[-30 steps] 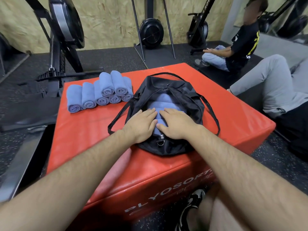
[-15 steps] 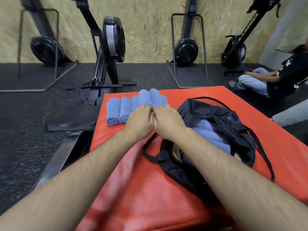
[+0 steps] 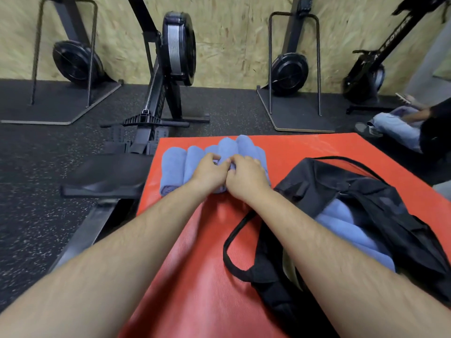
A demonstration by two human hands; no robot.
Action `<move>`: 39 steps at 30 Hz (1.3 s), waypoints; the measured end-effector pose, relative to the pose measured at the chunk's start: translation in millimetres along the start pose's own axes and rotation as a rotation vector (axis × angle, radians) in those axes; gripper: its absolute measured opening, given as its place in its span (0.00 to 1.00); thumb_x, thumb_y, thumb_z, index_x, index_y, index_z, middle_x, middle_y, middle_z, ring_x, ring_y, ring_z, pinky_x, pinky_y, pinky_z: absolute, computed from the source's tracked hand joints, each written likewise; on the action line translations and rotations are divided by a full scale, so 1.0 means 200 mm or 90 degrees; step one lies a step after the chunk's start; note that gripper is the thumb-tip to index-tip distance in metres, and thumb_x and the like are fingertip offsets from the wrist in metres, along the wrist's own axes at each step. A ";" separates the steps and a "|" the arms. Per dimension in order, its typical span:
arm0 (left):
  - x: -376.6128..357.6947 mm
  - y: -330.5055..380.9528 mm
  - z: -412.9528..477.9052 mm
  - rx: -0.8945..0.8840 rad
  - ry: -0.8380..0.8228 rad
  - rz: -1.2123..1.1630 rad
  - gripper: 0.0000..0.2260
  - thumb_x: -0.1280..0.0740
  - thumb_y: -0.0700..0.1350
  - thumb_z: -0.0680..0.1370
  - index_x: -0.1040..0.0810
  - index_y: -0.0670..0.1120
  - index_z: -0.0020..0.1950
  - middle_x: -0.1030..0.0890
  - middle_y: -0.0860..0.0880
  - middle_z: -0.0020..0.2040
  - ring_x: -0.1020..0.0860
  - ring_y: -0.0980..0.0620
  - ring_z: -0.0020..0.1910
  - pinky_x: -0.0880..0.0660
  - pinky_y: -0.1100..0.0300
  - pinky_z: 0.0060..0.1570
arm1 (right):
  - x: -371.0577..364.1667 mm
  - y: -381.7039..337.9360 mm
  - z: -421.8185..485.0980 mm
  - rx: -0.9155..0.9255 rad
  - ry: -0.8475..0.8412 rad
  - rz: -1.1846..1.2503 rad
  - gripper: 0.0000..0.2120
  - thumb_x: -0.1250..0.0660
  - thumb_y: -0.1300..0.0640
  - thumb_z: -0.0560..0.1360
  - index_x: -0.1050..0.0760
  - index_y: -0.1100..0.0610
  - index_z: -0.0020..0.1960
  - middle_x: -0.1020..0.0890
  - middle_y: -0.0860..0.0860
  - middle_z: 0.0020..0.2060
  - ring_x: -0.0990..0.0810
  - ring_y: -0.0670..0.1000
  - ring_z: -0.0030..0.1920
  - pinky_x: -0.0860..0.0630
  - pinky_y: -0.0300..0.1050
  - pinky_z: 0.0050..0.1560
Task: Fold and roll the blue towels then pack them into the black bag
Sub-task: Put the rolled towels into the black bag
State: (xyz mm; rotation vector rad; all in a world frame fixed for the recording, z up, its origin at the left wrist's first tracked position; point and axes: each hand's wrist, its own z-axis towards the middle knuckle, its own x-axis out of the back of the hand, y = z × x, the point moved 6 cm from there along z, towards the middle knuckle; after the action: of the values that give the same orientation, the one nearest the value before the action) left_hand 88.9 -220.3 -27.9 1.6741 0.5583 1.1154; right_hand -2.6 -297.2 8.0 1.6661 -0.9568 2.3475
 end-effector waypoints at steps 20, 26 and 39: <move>-0.11 0.34 -1.13 -0.272 -0.250 0.093 0.26 0.31 0.43 0.61 0.27 0.49 0.59 0.20 0.54 0.56 0.21 0.54 0.55 0.21 0.55 0.52 | 0.69 0.25 -1.08 0.308 0.049 -0.233 0.33 0.35 0.39 0.66 0.30 0.48 0.70 0.27 0.48 0.68 0.34 0.53 0.72 0.49 0.53 0.76; -0.38 0.33 -1.26 -0.379 -0.381 0.220 0.26 0.29 0.43 0.64 0.28 0.48 0.62 0.23 0.53 0.59 0.24 0.55 0.59 0.27 0.56 0.60 | 0.77 0.50 -1.21 0.164 -0.119 -0.228 0.28 0.31 0.34 0.66 0.30 0.45 0.60 0.21 0.46 0.54 0.21 0.54 0.54 0.28 0.50 0.49; -0.56 0.17 -1.32 -0.502 -0.172 0.593 0.13 0.30 0.48 0.76 0.24 0.47 0.58 0.25 0.49 0.58 0.26 0.45 0.61 0.37 0.53 0.48 | 0.74 0.75 -1.30 0.059 -0.107 -0.216 0.33 0.36 0.38 0.72 0.39 0.42 0.75 0.24 0.50 0.67 0.23 0.58 0.64 0.26 0.54 0.60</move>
State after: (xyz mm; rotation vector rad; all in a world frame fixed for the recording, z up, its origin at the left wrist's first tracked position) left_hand -199.0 -193.1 -23.6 1.3010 -0.8463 1.4356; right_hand -336.4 -313.1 21.6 1.9106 -0.5378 2.0833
